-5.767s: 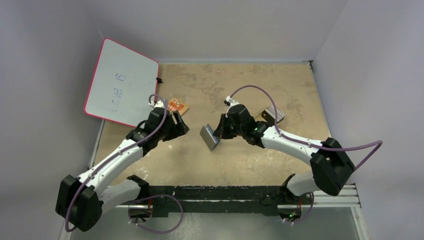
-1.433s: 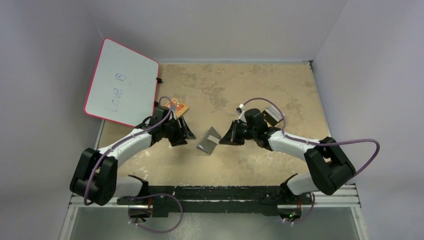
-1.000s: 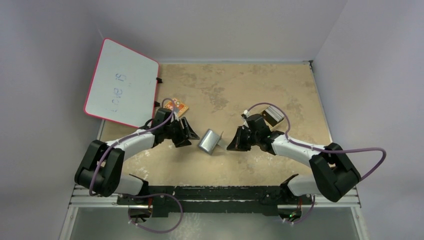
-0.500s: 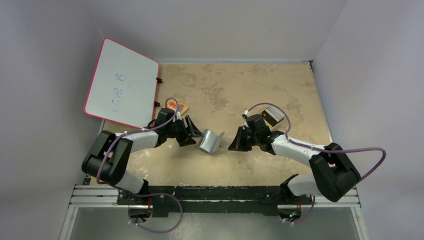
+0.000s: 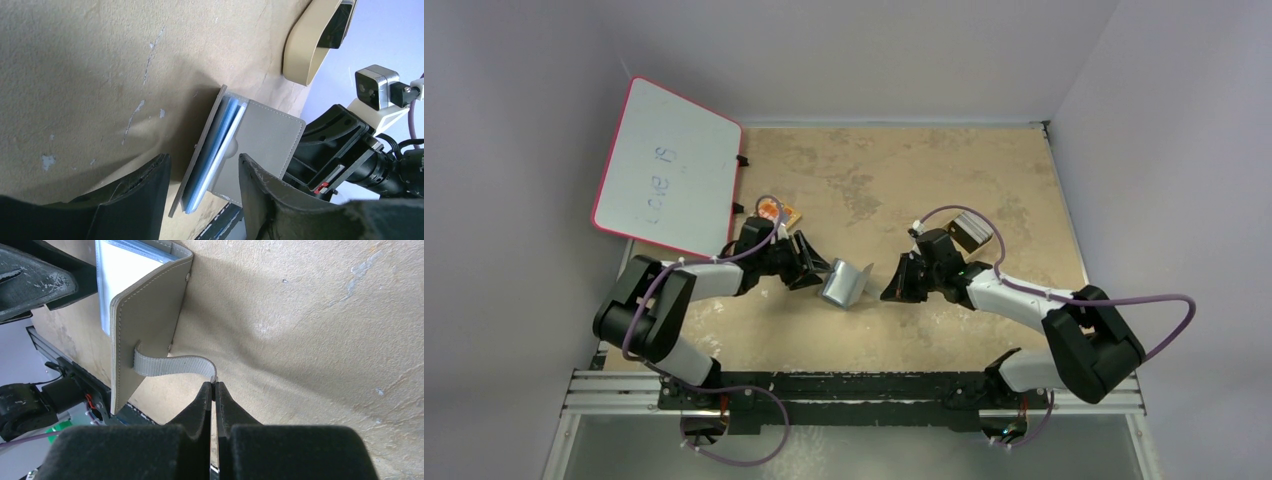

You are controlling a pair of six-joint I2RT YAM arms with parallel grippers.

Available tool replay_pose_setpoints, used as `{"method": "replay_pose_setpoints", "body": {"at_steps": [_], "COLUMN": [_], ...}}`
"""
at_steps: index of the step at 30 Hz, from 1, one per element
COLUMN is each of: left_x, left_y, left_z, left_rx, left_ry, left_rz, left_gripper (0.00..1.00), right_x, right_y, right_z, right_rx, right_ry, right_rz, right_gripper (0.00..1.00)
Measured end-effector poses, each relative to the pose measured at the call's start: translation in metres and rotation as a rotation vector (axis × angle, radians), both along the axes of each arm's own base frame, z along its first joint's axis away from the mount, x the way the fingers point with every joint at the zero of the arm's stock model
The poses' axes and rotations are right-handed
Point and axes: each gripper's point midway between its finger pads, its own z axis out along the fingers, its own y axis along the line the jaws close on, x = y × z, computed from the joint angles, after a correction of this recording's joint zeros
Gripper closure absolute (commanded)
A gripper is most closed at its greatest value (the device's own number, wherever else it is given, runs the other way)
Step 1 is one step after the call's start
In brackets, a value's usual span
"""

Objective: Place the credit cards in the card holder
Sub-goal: Open the card holder at the center of the board.

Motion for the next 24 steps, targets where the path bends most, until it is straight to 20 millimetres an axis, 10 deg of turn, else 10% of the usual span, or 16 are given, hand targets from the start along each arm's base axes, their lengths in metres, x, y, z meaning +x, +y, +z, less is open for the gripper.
{"method": "replay_pose_setpoints", "body": {"at_steps": [12,19,24], "left_x": [-0.011,-0.012,-0.008], "left_y": [-0.026,-0.019,-0.004], "left_z": [0.001,0.019,0.034], "left_rx": [-0.041,-0.016,0.1], "left_ry": [0.001,-0.04,-0.108], "left_rz": [-0.051,-0.031,0.002], "left_gripper": [0.93,0.99,0.96], "right_x": [0.003,0.005,0.024], "right_y": [-0.002,-0.006,-0.001], "right_z": [-0.001,0.003,0.05], "right_rx": [-0.014,-0.044,-0.021], "right_ry": [-0.011,-0.022,-0.135], "right_rz": [-0.011,-0.007,-0.017], "right_gripper": [1.0,0.71,0.56]}}
